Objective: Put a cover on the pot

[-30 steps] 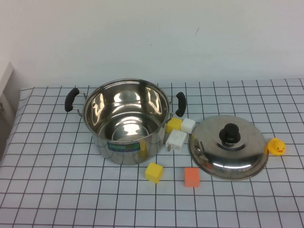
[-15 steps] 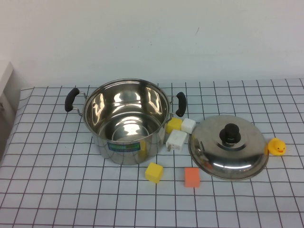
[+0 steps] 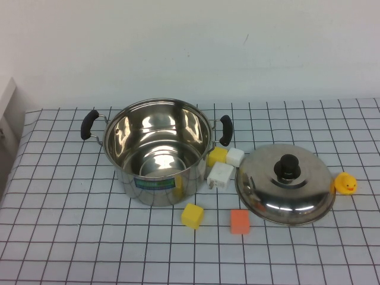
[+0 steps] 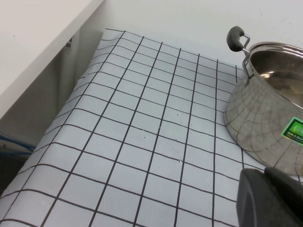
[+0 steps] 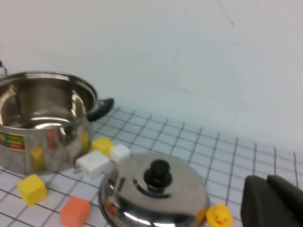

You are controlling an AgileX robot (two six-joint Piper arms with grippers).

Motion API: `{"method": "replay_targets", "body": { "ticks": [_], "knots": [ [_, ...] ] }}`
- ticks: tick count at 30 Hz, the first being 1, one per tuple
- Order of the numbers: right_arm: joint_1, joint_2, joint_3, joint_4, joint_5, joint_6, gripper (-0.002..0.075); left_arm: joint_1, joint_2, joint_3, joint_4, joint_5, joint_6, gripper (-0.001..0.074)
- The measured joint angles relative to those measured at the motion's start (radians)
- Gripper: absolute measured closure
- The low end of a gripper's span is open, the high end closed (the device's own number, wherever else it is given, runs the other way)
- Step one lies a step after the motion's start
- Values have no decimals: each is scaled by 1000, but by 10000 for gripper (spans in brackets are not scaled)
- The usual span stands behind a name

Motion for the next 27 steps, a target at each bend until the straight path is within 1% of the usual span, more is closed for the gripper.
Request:
{"method": "replay_targets", "body": {
  "ticks": [2, 4, 6, 8, 10, 11, 13, 15, 16, 19, 22, 27],
  "knots": [
    [2, 46, -15, -82, -38, 96, 727, 0, 0, 0, 0, 0, 0, 738],
    [25, 79, -22, -221, -110, 280, 717, 0, 0, 0, 0, 0, 0, 738],
    [63, 104, -22, -350, -200, 460, 683, 0, 0, 0, 0, 0, 0, 738],
    [123, 131, -16, -478, -320, 579, 613, 0, 0, 0, 0, 0, 0, 738],
    [191, 180, 0, -574, -482, 665, 505, 0, 0, 0, 0, 0, 0, 738],
    [218, 207, 6, -602, -566, 687, 454, 0, 0, 0, 0, 0, 0, 738],
    [281, 294, 21, -653, -717, 721, 330, 0, 0, 0, 0, 0, 0, 738],
    [328, 401, 25, -688, -835, 738, 249, 0, 0, 0, 0, 0, 0, 738],
    [349, 462, 25, -708, -901, 742, 223, 0, 0, 0, 0, 0, 2, 738],
    [380, 651, 25, -744, -1113, 786, 189, 0, 0, 0, 0, 0, 4, 738],
    [385, 855, -4, -753, -1297, 865, 181, 0, 0, 0, 0, 0, 4, 738],
    [386, 1180, -127, -812, -1429, 992, 181, 0, 0, 0, 0, 0, 4, 738]
  ]
}}
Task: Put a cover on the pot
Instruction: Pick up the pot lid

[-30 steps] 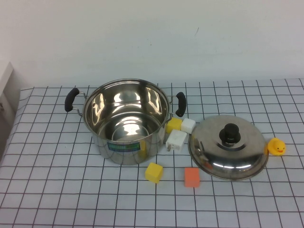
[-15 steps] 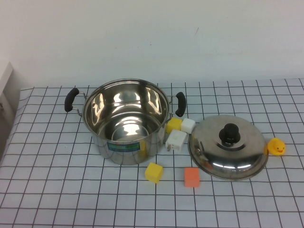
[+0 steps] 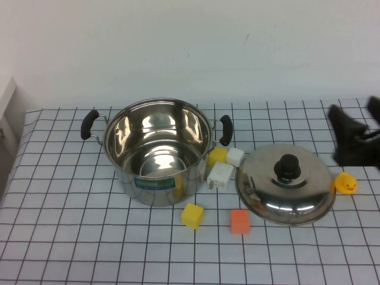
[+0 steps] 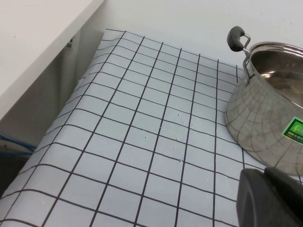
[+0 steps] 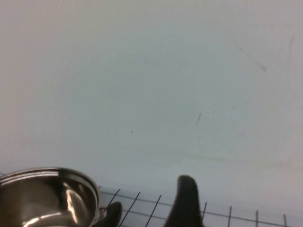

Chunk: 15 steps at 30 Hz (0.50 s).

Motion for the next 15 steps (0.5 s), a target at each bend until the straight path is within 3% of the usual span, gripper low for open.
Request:
{"method": "replay_targets", "body": {
  "ticks": [7, 15],
  "knots": [
    [1, 355, -182, -51, -90, 37, 181, 0, 0, 0, 0, 0, 0, 738],
    [1, 575, -322, -51, -104, 37, 181, 0, 0, 0, 0, 0, 0, 738]
  ]
}}
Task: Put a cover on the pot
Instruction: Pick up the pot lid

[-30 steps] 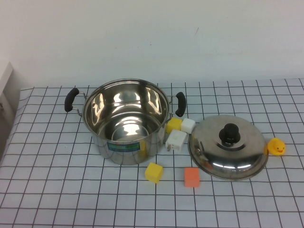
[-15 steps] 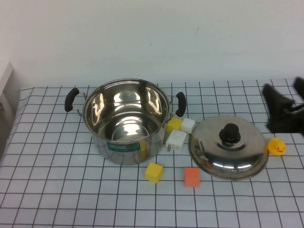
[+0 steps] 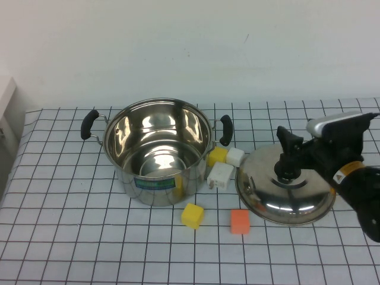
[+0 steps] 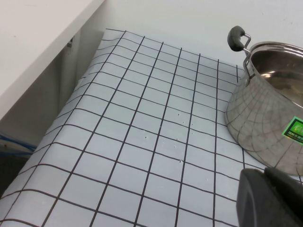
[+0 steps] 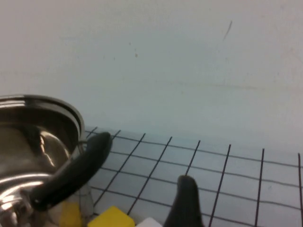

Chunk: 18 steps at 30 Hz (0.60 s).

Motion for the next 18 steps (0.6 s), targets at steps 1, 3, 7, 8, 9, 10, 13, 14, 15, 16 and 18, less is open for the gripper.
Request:
{"method": "replay_targets", "body": {
  "ticks": [1, 3, 7, 8, 9, 10, 13, 14, 15, 16, 18],
  "knots": [
    [0, 24, -13, 5, 0, 0, 181, 0, 0, 0, 0, 0, 0, 738],
    [0, 68, -34, 15, 0, 0, 181, 0, 0, 0, 0, 0, 0, 738],
    [0, 132, -83, 30, 46, 9, 181, 0, 0, 0, 0, 0, 0, 738],
    [0, 143, -94, 31, 64, 20, 181, 0, 0, 0, 0, 0, 0, 738],
    [0, 152, -103, 33, 81, 26, 181, 0, 0, 0, 0, 0, 0, 738],
    [0, 162, -112, 33, 96, 32, 181, 0, 0, 0, 0, 0, 0, 738],
    [0, 174, -127, 48, 137, 40, 181, 0, 0, 0, 0, 0, 0, 738],
    [0, 174, -131, 58, 153, 40, 181, 0, 0, 0, 0, 0, 0, 738],
    [0, 174, -133, 66, 163, 38, 181, 0, 0, 0, 0, 0, 0, 738],
    [0, 176, -133, 82, 173, 32, 181, 0, 0, 0, 0, 0, 0, 738],
    [0, 181, -135, 94, 183, 20, 181, 0, 0, 0, 0, 0, 0, 738]
  ]
}}
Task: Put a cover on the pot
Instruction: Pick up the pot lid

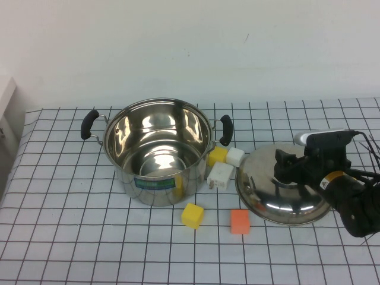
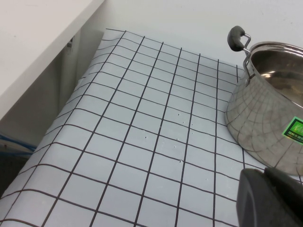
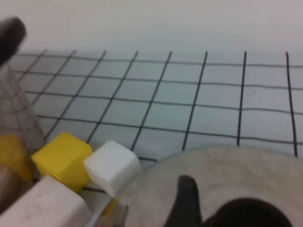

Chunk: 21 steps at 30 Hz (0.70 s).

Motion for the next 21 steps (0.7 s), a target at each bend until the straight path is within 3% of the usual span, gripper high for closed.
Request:
{"method": "replay_targets", "body": {
  "ticks": [9, 12, 16, 21],
  "knots": [
    [0, 58, -1, 11, 21, -12, 196, 0, 0, 0, 0, 0, -2, 737],
    [0, 59, -2, 11, 25, -12, 244, 0, 0, 0, 0, 0, -4, 738],
    [0, 59, -2, 11, 23, -14, 371, 0, 0, 0, 0, 0, -4, 738],
    [0, 52, -5, 11, 32, -16, 379, 0, 0, 0, 0, 0, -4, 738]
  ]
}}
